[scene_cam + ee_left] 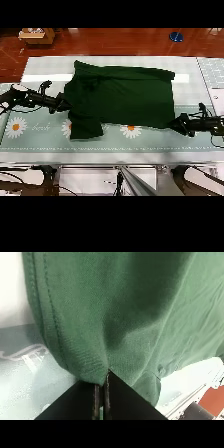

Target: Fold the shirts.

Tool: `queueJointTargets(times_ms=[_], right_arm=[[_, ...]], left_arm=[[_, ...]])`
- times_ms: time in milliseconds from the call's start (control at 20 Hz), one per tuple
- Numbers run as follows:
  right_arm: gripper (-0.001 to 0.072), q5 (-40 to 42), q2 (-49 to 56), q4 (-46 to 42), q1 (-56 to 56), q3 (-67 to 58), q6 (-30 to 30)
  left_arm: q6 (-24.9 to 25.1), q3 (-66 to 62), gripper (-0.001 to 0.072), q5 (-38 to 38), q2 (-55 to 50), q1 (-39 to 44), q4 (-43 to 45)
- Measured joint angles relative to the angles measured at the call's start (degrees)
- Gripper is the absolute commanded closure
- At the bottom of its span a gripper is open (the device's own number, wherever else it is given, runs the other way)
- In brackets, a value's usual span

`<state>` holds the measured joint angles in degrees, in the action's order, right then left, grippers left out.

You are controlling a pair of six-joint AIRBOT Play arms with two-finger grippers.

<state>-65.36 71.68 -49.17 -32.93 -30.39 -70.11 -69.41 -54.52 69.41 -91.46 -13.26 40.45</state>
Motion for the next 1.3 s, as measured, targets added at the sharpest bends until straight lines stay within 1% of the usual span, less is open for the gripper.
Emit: queueJointTargets(times_ms=[50, 200, 350, 550, 700, 800, 900, 950, 1100, 1300], right_arm=[[0.0692, 2.27, 0.07, 0.42, 1.86, 0.15, -0.50], [0.0693, 4.66, -0.35, 3.48, 5.35, -1.18, -0.04], [0.0693, 0.42, -3.78, 7.37, 6.62, -6.93, 1.81], [0.0693, -4.02, -13.31, 13.77, 7.21, -21.84, 2.86], [0.0693, -3.02, -20.74, 15.58, 7.37, -37.29, 2.95], [0.0694, -0.83, -24.65, 13.55, 7.43, -48.57, 1.14], [0.0694, 0.66, -27.23, 8.68, 7.43, -59.25, -2.45], [0.0694, 0.87, -28.13, 5.79, 7.43, -64.43, -4.74], [0.0694, -1.79, -29.51, -2.49, 7.43, -76.85, -10.60], [0.0694, -9.57, -31.52, -11.04, 7.43, -85.02, -15.74]], left_arm=[[0.00, -0.02, 0.0678, 0.04, 0.04, 0.00, 0.00], [0.48, -0.28, 0.0680, 0.37, 1.07, 0.00, 0.04], [1.99, -2.49, 0.0680, 0.42, 5.42, 0.00, -0.66], [4.57, -11.63, 0.0679, -0.52, 17.68, 0.00, -7.21], [5.51, -22.16, 0.0680, -3.78, 28.92, 0.00, -11.67], [6.23, -29.14, 0.0680, -7.28, 36.48, 0.00, -12.83], [6.47, -34.47, 0.0680, -10.82, 43.54, 0.00, -12.63], [5.81, -36.30, 0.0680, -12.28, 46.69, 0.00, -12.13], [0.83, -39.45, 0.0680, -14.10, 55.60, 0.00, -7.58], [-7.89, -40.94, 0.0681, -13.49, 64.76, 0.00, 2.99]])
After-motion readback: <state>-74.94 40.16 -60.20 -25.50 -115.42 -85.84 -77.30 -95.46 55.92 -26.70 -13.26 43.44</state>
